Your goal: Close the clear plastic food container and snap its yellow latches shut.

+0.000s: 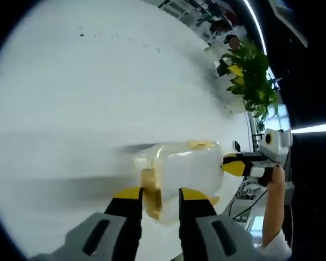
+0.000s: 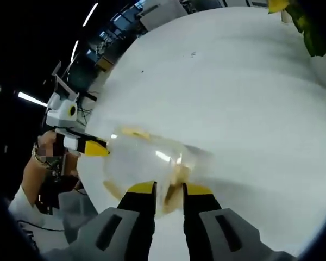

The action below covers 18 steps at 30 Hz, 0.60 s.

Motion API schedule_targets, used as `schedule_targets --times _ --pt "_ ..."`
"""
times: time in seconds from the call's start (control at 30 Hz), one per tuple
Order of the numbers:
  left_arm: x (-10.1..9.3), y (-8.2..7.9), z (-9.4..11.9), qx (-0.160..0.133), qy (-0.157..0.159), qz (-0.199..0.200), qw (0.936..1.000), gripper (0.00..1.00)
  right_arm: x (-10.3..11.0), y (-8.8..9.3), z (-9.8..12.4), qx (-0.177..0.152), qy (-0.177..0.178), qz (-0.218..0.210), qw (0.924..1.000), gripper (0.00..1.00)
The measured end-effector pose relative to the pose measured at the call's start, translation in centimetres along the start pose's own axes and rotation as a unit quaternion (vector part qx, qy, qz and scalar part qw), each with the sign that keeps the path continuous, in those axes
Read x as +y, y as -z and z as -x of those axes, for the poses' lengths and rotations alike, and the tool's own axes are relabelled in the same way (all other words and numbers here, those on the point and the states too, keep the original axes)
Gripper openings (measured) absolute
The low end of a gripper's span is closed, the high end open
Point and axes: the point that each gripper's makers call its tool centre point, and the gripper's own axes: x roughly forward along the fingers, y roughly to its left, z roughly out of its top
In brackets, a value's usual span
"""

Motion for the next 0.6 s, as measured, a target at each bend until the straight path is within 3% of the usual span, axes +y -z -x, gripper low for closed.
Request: schedule_targets --times 0.4,0.6 --pt "-0.08 0.12 -0.19 0.011 -0.008 -0.008 0.9999 0.18 0.14 0.22 -0.13 0.002 -0.001 -0.003 1.0000 0.14" --pt "0.02 0.10 -0.02 0.015 0.008 -0.001 0.9999 0.16 0.22 0.13 -0.27 0.003 -0.001 0.003 1.0000 0.14"
